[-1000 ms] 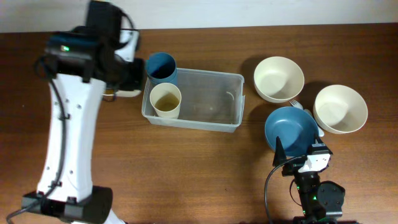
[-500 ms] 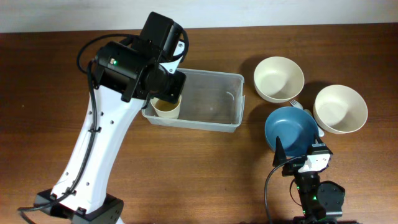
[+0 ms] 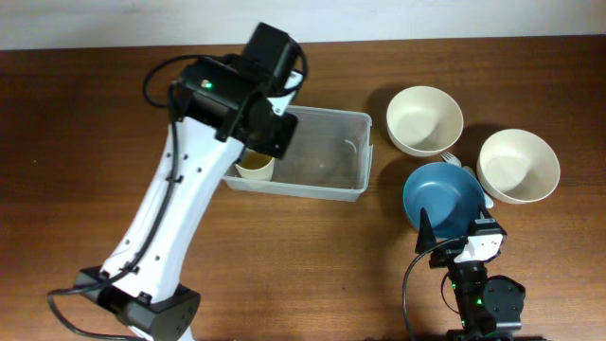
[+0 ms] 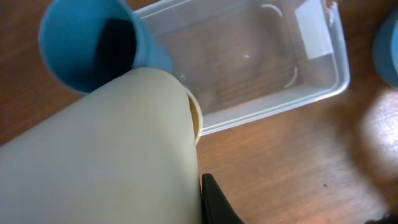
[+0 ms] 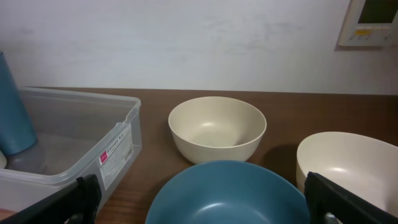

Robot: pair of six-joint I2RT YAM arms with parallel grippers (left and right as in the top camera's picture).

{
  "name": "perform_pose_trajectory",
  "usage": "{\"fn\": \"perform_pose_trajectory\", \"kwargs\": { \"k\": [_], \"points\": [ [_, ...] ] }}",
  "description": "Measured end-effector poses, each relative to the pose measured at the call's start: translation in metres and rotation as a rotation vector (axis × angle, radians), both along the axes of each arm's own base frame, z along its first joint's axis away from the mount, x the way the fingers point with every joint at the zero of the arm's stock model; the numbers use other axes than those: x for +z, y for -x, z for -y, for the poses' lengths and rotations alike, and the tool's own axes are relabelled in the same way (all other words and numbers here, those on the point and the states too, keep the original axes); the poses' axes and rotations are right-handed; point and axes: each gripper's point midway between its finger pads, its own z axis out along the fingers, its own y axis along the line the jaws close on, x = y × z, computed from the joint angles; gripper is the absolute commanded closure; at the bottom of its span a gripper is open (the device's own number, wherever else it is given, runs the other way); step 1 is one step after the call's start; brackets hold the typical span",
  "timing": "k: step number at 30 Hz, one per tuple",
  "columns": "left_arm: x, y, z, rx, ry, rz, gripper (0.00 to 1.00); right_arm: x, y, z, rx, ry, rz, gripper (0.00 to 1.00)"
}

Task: Pack container
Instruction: 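Carry the beige cup over the container beside the other cups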

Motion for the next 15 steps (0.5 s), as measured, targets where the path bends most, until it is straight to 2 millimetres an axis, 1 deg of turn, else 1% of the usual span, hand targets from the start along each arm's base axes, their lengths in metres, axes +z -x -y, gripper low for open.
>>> {"fn": "perform_pose_trajectory", "kwargs": {
  "k": [3, 7, 15],
  "points": [
    [-0.001, 0.005, 0.006, -0.021, -0.008, -0.007, 0.98, 0.000, 0.000, 0.000, 0.000, 0.000, 0.000, 0.01],
    [-0.004, 0.013, 0.002, -0.024, -0.040, -0.030, 0.98, 0.000, 0.000, 0.000, 0.000, 0.000, 0.000, 0.01],
    [-0.005, 0.014, -0.002, -0.020, -0.059, -0.035, 0.98, 0.000, 0.000, 0.000, 0.000, 0.000, 0.000, 0.01]
  ]
}}
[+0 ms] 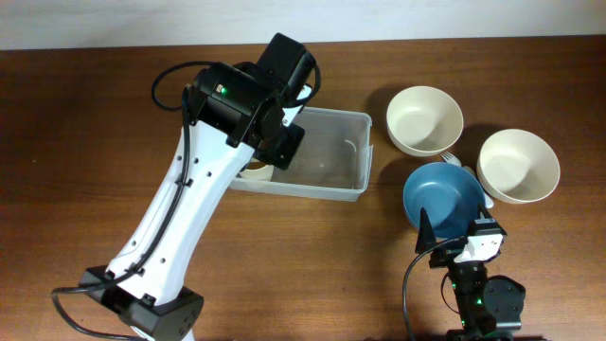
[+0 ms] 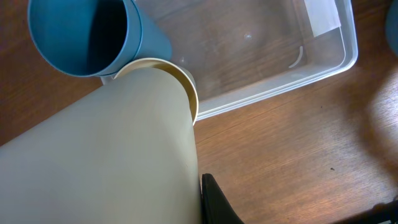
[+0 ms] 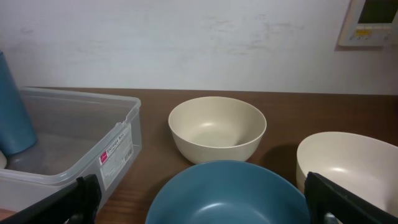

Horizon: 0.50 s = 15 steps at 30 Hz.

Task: Pack container
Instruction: 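Carry the beige cup over the container beside the other cups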

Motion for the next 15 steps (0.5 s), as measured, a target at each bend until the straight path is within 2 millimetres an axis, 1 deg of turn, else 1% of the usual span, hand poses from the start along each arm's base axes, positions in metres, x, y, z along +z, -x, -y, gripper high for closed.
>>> {"fn": "perform_pose_trajectory", "kwargs": {
  "k": [5, 10, 15],
  "points": [
    [-0.007, -0.002, 0.001, 0.000, -0.012, -0.019, 0.98, 0.000, 0.000, 0.000, 0.000, 0.001, 0.000, 0.01],
    [-0.024, -0.008, 0.005, 0.000, -0.037, -0.059, 0.98, 0.000, 0.000, 0.000, 0.000, 0.000, 0.000, 0.01],
    [-0.031, -0.011, 0.004, 0.004, -0.061, -0.069, 0.98, 0.000, 0.000, 0.000, 0.000, 0.000, 0.000, 0.01]
  ]
}}
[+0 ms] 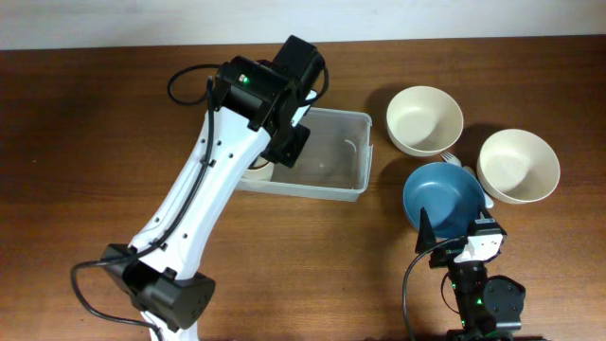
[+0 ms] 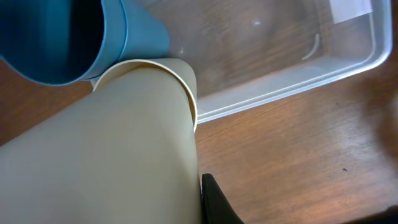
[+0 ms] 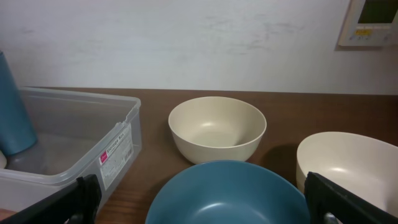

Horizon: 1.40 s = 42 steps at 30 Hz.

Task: Pack container
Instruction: 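Carry the beige cup over the container beside the other cups, then lower the beige cup onto the beige cup in the container, release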

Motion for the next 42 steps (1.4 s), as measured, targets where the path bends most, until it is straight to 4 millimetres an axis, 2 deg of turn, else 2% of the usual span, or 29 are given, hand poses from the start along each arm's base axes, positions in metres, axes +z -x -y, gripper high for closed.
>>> {"fn": "perform_pose_trajectory", "kwargs": {
  "k": [4, 10, 14, 36, 42],
  "points": [
    [-0.003, -0.003, -0.003, 0.004, -0.025, 0.001, 0.97, 0.000, 0.000, 0.000, 0.000, 0.000, 0.000, 0.01],
    [-0.007, -0.007, -0.007, 0.006, -0.060, 0.007, 0.76, 0.000, 0.000, 0.000, 0.000, 0.000, 0.000, 0.01],
    [-0.007, -0.007, -0.007, 0.007, -0.065, 0.010, 0.70, 0.000, 0.000, 0.000, 0.000, 0.000, 0.000, 0.01],
    [-0.005, -0.009, -0.007, 0.011, -0.064, 0.020, 0.70, 0.000, 0.000, 0.000, 0.000, 0.001, 0.000, 0.01],
    [0.019, -0.017, -0.002, 0.029, -0.013, 0.094, 0.67, 0.000, 0.000, 0.000, 0.000, 0.000, 0.000, 0.01]
  ]
}}
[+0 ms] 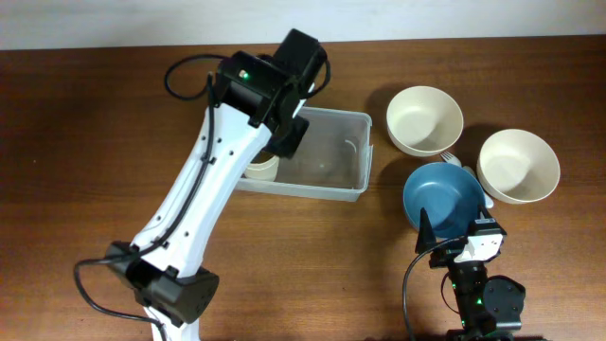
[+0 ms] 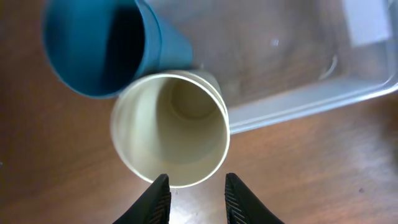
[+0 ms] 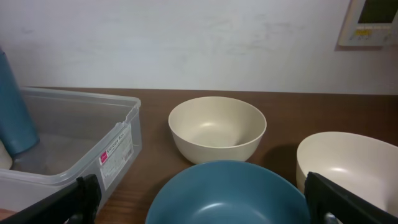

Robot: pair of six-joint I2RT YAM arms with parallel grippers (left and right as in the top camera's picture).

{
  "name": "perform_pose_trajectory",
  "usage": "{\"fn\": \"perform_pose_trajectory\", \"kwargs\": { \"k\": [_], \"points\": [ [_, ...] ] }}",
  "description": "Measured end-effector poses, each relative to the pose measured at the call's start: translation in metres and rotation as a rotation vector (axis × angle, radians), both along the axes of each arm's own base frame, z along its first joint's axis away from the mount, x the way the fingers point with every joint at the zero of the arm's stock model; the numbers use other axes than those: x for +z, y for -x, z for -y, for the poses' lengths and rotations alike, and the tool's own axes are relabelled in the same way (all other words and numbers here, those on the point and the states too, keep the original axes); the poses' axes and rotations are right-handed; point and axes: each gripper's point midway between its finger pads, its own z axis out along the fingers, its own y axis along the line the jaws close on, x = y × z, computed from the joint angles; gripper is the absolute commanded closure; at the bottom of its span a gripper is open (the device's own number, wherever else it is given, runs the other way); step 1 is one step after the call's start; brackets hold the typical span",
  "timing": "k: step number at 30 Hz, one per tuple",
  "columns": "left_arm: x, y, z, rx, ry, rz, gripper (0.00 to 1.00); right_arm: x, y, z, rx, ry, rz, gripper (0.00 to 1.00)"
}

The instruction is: Pack container

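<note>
A clear plastic container (image 1: pixel 352 152) lies mid-table. In its left end a cream cup (image 2: pixel 171 130) stands upright beside a blue cup (image 2: pixel 102 46). My left gripper (image 2: pixel 198 200) hangs open just above the cream cup's near rim, nothing between its fingers. From overhead the cream cup (image 1: pixel 260 168) shows at the container's front left corner, and the arm hides the blue cup. A blue bowl (image 1: pixel 443 197) sits right of the container. The right gripper (image 3: pixel 205 208) stands wide open low at that blue bowl (image 3: pixel 227 193), not touching it.
Two cream bowls (image 1: pixel 424 119) (image 1: pixel 518 166) stand at the right, behind the blue bowl. A small white item (image 1: pixel 453 159) lies between them. The left arm (image 1: pixel 204 208) stretches across the table's left half. A wall rises behind the table.
My left gripper was shut on the cream cup; now the cup stands free in the container beside the blue cup and the gripper is open above it. The right arm is unchanged.
My left gripper held the cream cup tilted over the container's left end, next to the blue cup standing there. Over the following moments the cup stayed gripped, close to that corner. Now it stands released in the container.
</note>
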Motion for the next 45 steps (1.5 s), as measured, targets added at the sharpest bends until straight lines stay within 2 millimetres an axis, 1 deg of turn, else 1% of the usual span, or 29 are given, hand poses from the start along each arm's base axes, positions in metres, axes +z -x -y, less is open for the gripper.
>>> {"fn": "perform_pose_trajectory", "kwargs": {
  "k": [2, 4, 8, 11, 14, 15, 16, 17, 18, 19, 21, 22, 24, 25, 27, 29, 31, 33, 35, 39, 41, 45],
  "points": [
    [0.011, -0.003, 0.002, 0.005, 0.023, 0.031, 0.67, 0.000, 0.000, 0.000, 0.000, 0.001, 0.000, 0.01],
    [0.017, -0.004, 0.004, 0.009, 0.045, 0.048, 0.66, 0.000, 0.000, 0.000, 0.000, 0.000, 0.000, 0.01],
    [0.021, -0.003, 0.005, 0.012, 0.059, 0.053, 0.61, 0.000, 0.000, 0.000, 0.000, 0.000, 0.000, 0.01],
    [0.026, -0.002, -0.006, 0.077, 0.041, 0.066, 0.59, 0.000, 0.000, 0.000, 0.000, 0.000, 0.000, 0.01],
    [0.036, -0.010, -0.025, 0.168, 0.048, 0.105, 0.57, 0.000, 0.000, 0.000, 0.000, 0.000, 0.000, 0.01],
    [0.040, -0.014, -0.035, 0.206, 0.055, 0.120, 0.55, 0.000, 0.000, 0.000, 0.000, 0.000, 0.000, 0.01],
    [0.045, -0.018, -0.049, 0.261, 0.062, 0.137, 0.54, 0.000, 0.000, 0.000, 0.000, 0.000, 0.000, 0.01],
    [0.051, -0.020, -0.065, 0.312, 0.071, 0.154, 0.49, 0.000, 0.000, 0.000, 0.000, 0.000, 0.000, 0.01],
    [0.056, -0.021, -0.079, 0.359, 0.080, 0.170, 0.19, 0.000, 0.000, 0.000, 0.000, 0.000, 0.000, 0.01],
    [0.064, -0.021, -0.099, 0.423, 0.092, 0.193, 0.01, 0.000, 0.000, 0.000, 0.000, 0.000, 0.000, 0.01],
    [0.080, -0.018, -0.138, 0.533, 0.108, 0.242, 0.01, 0.000, 0.000, 0.000, 0.000, 0.000, 0.000, 0.01],
    [0.091, -0.013, -0.163, 0.600, 0.115, 0.275, 0.00, 0.000, 0.000, 0.000, 0.000, 0.000, 0.000, 0.01],
    [0.111, 0.001, -0.204, 0.719, 0.131, 0.340, 0.01, 0.000, 0.000, 0.000, 0.000, 0.001, 0.000, 0.01],
    [0.120, 0.009, -0.219, 0.763, 0.140, 0.369, 0.01, 0.000, 0.000, 0.000, 0.000, 0.001, 0.000, 0.01],
    [0.135, 0.024, -0.240, 0.825, 0.164, 0.418, 0.01, 0.000, 0.000, 0.000, 0.000, 0.001, 0.000, 0.01],
    [0.145, 0.036, -0.250, 0.855, 0.180, 0.450, 0.00, 0.000, 0.000, 0.000, 0.000, 0.000, 0.000, 0.01],
    [0.150, 0.043, -0.258, 0.875, 0.186, 0.467, 0.00, 0.000, 0.000, 0.000, 0.000, 0.000, 0.000, 0.01],
    [0.150, 0.045, -0.264, 0.891, 0.183, 0.467, 0.00, 0.000, 0.000, 0.000, 0.000, 0.001, 0.000, 0.01],
    [0.146, 0.046, -0.273, 0.920, 0.176, 0.456, 0.01, 0.000, 0.000, 0.000, 0.000, 0.000, 0.000, 0.01],
    [0.132, 0.046, -0.297, 1.002, 0.158, 0.434, 0.01, 0.000, 0.000, 0.000, 0.000, 0.000, 0.000, 0.01],
    [0.123, 0.045, -0.307, 1.045, 0.154, 0.416, 0.00, 0.000, 0.000, 0.000, 0.000, 0.000, 0.000, 0.01],
    [0.103, 0.038, -0.312, 1.076, 0.154, 0.370, 0.00, 0.000, 0.000, 0.000, 0.000, 0.000, 0.000, 0.01]
  ]
}}
